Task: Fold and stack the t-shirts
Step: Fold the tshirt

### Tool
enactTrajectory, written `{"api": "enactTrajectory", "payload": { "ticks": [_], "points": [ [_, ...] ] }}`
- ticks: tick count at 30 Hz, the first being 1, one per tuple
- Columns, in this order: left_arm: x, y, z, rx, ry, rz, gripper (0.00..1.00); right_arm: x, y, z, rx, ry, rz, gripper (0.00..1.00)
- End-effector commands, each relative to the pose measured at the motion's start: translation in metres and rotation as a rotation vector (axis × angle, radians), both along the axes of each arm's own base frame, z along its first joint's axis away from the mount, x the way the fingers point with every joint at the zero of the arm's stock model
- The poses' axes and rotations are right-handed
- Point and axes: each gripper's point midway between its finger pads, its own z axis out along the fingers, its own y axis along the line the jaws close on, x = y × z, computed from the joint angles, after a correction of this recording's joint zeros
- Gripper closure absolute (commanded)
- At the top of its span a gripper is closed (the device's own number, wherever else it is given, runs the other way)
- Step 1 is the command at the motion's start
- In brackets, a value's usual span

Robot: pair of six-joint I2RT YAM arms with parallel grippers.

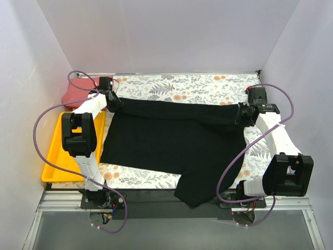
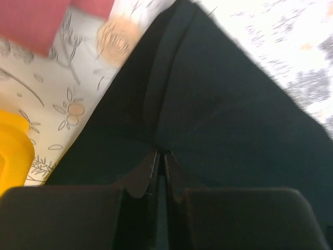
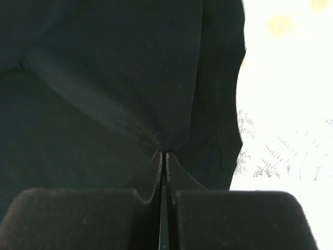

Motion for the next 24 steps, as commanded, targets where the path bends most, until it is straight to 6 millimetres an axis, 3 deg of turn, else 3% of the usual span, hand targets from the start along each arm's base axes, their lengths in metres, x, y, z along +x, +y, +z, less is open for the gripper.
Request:
{"api": "enactTrajectory", "payload": {
  "ticks": [1,3,8,18,24],
  "points": [
    [-0.003,0.003,0.009,-0.027,-0.051,0.037,1.0,-0.017,-0.001,-0.019,0.012,0.048,-0.032,0.99],
    [-0.007,0.002,-0.006,-0.028,-0.015,0.033,1.0,-0.027,0.002,-0.036,0.043,0.095,-0.036,0.99],
    [-0.01,0.008,-0.022,0.006,0.016,0.043,1.0,-0.031,-0.001,-0.049,0.054,0.107,-0.058,0.99],
    [0.022,0.031,-0.006,0.137,-0.015,0.061,1.0,-0.018,0.001,-0.012,0.094,0.017,-0.045,0.99],
    [0.017,0.036,-0.019,0.168,0.039,0.06,1.0,-0.03,0.004,-0.01,0.102,0.032,-0.038,0.99]
  ]
}}
